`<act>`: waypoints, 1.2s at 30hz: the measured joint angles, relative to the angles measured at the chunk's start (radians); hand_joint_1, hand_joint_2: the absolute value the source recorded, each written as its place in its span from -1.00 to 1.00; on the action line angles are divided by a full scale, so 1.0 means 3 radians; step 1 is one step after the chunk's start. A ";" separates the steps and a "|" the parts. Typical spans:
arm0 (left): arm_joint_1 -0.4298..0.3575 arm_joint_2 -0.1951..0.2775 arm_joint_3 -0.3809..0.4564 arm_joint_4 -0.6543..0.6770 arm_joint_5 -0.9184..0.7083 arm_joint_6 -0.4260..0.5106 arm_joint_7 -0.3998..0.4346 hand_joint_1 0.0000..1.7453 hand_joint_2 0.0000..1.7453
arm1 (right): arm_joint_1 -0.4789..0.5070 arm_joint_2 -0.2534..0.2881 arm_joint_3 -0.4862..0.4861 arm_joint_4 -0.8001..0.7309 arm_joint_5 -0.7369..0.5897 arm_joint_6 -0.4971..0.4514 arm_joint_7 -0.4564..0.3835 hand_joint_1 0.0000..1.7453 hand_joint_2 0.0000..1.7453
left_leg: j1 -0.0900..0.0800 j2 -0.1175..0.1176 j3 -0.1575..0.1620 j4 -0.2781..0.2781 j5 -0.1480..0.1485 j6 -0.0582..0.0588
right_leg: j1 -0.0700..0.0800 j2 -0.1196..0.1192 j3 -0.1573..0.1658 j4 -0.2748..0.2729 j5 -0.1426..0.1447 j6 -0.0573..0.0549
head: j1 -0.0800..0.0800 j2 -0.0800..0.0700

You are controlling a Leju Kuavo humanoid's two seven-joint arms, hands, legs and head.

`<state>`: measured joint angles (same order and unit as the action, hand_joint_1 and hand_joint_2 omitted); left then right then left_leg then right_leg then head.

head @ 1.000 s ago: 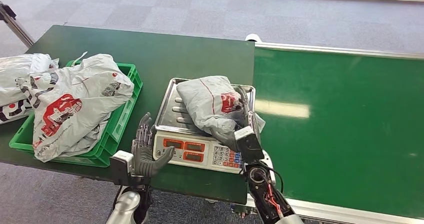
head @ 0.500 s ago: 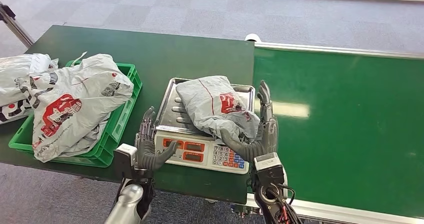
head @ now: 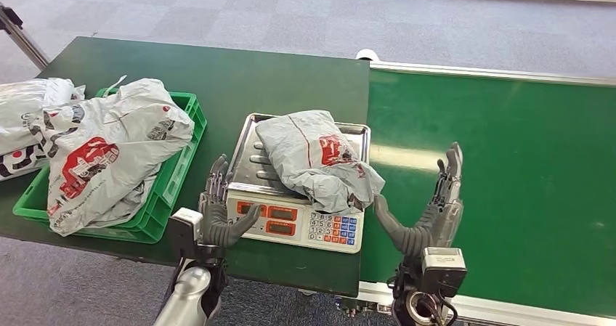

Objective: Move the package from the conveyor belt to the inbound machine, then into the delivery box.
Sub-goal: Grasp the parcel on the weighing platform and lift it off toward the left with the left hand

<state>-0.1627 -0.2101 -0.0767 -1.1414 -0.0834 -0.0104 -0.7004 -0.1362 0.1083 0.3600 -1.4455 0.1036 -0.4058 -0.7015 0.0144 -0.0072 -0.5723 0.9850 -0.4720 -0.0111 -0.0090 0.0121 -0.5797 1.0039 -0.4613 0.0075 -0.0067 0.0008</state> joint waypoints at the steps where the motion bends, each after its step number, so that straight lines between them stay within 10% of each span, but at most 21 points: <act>1: 0.0000 -0.0003 0.0000 0.0000 0.0000 0.0000 0.0000 -1.00 1.00 | 0.0016 0.0000 -0.0029 -0.0010 0.0001 0.0004 0.0000 -1.00 1.00 | 0.0000 0.0000 0.0000 0.0000 0.0000 0.0000 | 0.0000 0.0000 0.0000 0.0000 0.0000 0.0000 | 0.0000 0.0000; 28: -0.0007 -0.0001 -0.0012 -0.0048 -0.0128 0.0186 0.0000 -1.00 1.00 | 0.0183 0.0010 -0.0398 -0.0054 0.0058 -0.0017 0.0000 -1.00 1.00 | 0.0000 -0.0003 0.0000 0.0000 0.0000 0.0000 | 0.0000 0.0000 -0.0001 0.0000 0.0000 0.0000 | 0.0000 0.0000; 36: -0.0361 0.0176 -0.0017 -0.0033 -0.0368 0.0375 0.0000 -1.00 1.00 | 0.0249 0.0013 -0.0729 0.0013 0.0047 0.0135 0.0000 -1.00 1.00 | 0.0000 -0.0005 0.0000 0.0000 0.0001 0.0000 | 0.0000 -0.0002 0.0001 0.0000 0.0000 0.0000 | 0.0000 0.0000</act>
<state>-0.2711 -0.1573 -0.0817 -1.1513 -0.1940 0.1020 -0.7004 -0.0615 0.1122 0.1412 -1.4417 0.1178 -0.3654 -0.7015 0.0145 -0.0087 -0.5725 0.9850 -0.4716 -0.0111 -0.0089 0.0115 -0.5796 1.0039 -0.4612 0.0075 -0.0067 0.0008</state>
